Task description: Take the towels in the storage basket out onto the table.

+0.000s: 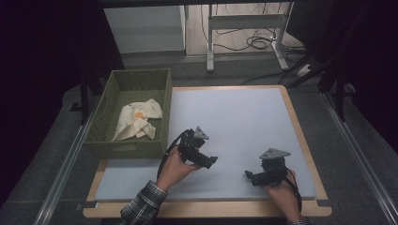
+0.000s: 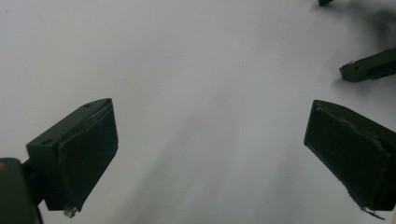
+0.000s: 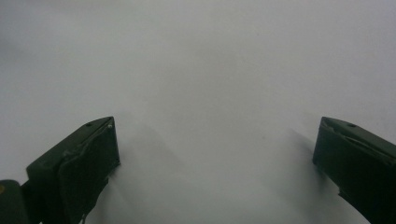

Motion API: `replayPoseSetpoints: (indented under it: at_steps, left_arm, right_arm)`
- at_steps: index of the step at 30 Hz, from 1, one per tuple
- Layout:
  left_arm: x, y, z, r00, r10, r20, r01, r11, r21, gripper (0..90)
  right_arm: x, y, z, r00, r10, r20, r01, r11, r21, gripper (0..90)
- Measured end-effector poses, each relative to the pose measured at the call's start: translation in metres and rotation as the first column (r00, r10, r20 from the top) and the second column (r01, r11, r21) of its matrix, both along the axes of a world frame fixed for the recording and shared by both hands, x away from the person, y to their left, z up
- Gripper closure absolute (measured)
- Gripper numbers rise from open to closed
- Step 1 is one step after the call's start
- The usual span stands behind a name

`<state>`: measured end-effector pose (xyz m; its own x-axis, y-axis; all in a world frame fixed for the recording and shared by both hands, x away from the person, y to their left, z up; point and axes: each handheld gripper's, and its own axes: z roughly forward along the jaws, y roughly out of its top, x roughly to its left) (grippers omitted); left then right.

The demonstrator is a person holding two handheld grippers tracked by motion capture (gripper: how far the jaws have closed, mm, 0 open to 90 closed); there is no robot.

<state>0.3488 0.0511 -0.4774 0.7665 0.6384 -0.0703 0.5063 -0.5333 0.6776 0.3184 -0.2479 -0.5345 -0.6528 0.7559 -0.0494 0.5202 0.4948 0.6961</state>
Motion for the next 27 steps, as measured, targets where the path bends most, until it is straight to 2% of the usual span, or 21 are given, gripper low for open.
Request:
replayPoseSetpoints:
  at_steps: [2,3,4,7,8,14,19,24,27]
  left_arm:
    - [0.002,-0.001,0.007,1.0,-0.003,0.009,0.003,0.9999,0.011,3.1]
    - [0.005,-0.002,0.016,0.9998,0.002,0.019,-0.002,0.9999,0.014,3.1]
    - [0.005,-0.002,0.016,0.9998,0.002,0.019,-0.002,0.9999,0.014,3.1]
    - [0.013,0.0,0.033,0.9997,-0.002,0.023,0.002,1.0,0.004,3.1]
    - [0.013,0.0,0.033,0.9997,-0.002,0.023,0.002,1.0,0.004,3.1]
    - [0.028,0.009,0.058,0.9994,0.004,0.034,-0.005,1.0,0.006,3.1]
    - [0.04,0.021,0.069,0.9994,0.02,0.03,-0.02,0.9997,0.014,3.2]
    - [0.06,0.044,0.074,0.9967,0.075,0.029,-0.077,0.9962,0.042,3.8]
    - [0.065,0.051,0.075,0.9957,0.088,0.03,-0.089,0.9945,0.054,3.8]
  right_arm:
    - [0.0,0.0,0.0,1.0,-0.001,-0.001,0.001,1.0,0.001,0.4]
    - [0.0,0.0,0.0,1.0,0.001,0.0,-0.001,1.0,0.002,0.4]
    - [0.0,0.0,0.0,1.0,0.001,0.0,-0.001,1.0,0.002,0.4]
    - [0.0,0.0,0.0,1.0,0.0,0.001,0.0,1.0,0.001,0.4]
    - [0.0,0.0,0.0,1.0,0.001,0.001,-0.001,1.0,0.0,0.4]
    - [0.0,0.0,0.0,1.0,0.0,0.002,0.0,1.0,0.002,0.4]
    - [0.0,0.0,0.0,1.0,0.0,0.002,0.0,1.0,0.003,0.4]
    - [0.0,0.0,0.0,1.0,0.0,0.001,0.0,1.0,0.003,0.4]
    - [0.0,0.0,0.0,1.0,0.0,0.001,0.0,1.0,0.003,0.4]
